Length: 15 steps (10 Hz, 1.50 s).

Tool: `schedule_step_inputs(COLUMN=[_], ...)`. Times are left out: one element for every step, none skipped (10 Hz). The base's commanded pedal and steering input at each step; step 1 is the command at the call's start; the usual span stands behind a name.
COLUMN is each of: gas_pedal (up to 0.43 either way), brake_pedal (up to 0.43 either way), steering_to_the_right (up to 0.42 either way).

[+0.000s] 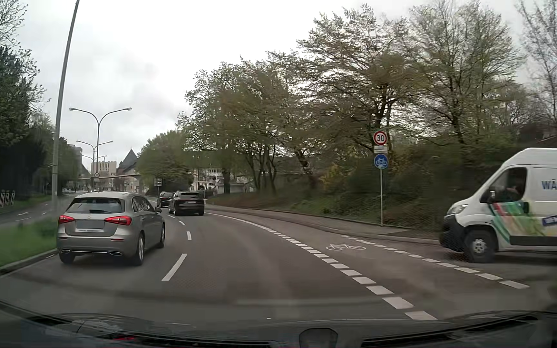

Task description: Follow the waypoints while adhering to traffic rules and regulations

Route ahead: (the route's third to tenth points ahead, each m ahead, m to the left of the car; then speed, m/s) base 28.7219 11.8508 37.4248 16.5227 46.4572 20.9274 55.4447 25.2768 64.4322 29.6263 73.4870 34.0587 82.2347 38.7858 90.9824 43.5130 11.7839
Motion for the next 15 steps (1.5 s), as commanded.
schedule_step_inputs(gas_pedal=[0.087, 0.087, 0.087, 0.087, 0.087, 0.087, 0.087, 0.087, 0.087, 0.087, 0.087, 0.087, 0.087, 0.087, 0.087], brake_pedal=[0.0, 0.0, 0.0, 0.0, 0.0, 0.0, 0.0, 0.0, 0.0, 0.0, 0.0, 0.0, 0.0, 0.0, 0.0], steering_to_the_right=[-0.078, -0.078, -0.078, -0.078, -0.078, -0.078, -0.079, -0.079, -0.079, -0.079, -0.079, -0.079, -0.079, -0.078, -0.078])
